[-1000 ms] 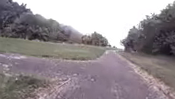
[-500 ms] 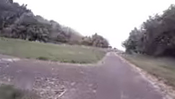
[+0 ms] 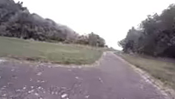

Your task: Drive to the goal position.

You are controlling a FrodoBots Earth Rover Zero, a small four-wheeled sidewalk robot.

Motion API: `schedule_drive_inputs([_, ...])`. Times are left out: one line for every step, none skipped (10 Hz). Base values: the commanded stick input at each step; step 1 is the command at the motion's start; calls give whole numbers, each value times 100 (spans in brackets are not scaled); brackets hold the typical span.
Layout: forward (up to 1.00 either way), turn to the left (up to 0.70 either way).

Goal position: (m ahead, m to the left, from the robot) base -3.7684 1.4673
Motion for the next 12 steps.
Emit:
schedule_drive_inputs([85,0])
schedule_drive_inputs([85,0])
schedule_drive_inputs([85,0])
schedule_drive_inputs([85,0])
schedule_drive_inputs([85,0])
schedule_drive_inputs([85,0])
schedule_drive_inputs([85,0])
schedule_drive_inputs([85,0])
schedule_drive_inputs([85,0])
schedule_drive_inputs([43,0])
schedule_drive_inputs([0,0])
schedule_drive_inputs([0,0])
